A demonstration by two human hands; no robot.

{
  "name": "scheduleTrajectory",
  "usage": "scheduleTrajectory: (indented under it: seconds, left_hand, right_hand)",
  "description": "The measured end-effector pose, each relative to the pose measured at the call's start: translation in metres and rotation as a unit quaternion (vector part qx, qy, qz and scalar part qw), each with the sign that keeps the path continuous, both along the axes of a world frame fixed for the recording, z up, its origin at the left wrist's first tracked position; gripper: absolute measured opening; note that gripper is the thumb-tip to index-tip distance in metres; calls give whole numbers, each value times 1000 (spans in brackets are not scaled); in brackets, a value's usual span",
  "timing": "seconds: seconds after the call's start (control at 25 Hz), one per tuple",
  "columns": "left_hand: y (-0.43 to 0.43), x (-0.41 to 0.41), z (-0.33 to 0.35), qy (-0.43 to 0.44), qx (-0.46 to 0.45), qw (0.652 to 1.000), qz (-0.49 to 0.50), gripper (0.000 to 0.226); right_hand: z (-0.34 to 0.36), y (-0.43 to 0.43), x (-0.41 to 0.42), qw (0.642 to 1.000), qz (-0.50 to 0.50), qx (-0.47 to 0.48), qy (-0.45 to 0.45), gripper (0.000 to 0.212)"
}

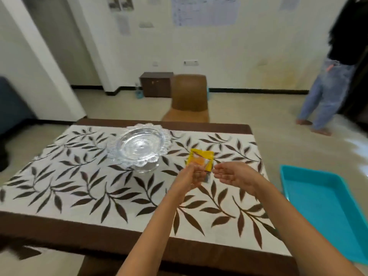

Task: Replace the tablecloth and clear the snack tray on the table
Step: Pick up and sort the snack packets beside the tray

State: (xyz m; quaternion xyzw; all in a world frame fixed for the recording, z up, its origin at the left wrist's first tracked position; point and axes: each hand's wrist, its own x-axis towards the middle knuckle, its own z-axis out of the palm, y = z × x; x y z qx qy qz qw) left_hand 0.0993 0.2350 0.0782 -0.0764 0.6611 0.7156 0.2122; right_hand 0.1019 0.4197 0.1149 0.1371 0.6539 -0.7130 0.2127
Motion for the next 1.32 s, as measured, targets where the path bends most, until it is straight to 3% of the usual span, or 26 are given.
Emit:
scheduleTrajectory:
  seconds: [0.28, 0.6, 0.8, 1.08, 1.16, 1.28, 1.32]
  left_hand:
    - [-115, -25, -25, -27, -63, 991, 113, 41]
    - [-72, -75, -76, -137, -89, 984, 74, 35]
    - [-26, -133, -116, -148, -120, 980, 56, 55]
    - [1, -183, -151, -146, -185, 971, 30, 49]
    - [4, -185, -158, -141, -223, 964, 30, 50]
    - [7, -187, -162, -113, -255, 960, 16, 34]
    - [9, -187, -159, -103, -242, 964, 24, 27]
  right_hand:
    - [-38, -90, -75, 995, 82, 23, -47, 29]
    - [-114, -77, -137, 986, 2, 79, -148, 22]
    - [-173, -44, -188, 971, -105, 128, -175, 62]
    - [-224, -33, -219, 953, -143, 171, -206, 88]
    - [-242, -30, -223, 950, -131, 172, -224, 76]
    - [-256, -27, -225, 955, -131, 156, -216, 13]
    - [-250, -26, -222, 958, -140, 138, -210, 5]
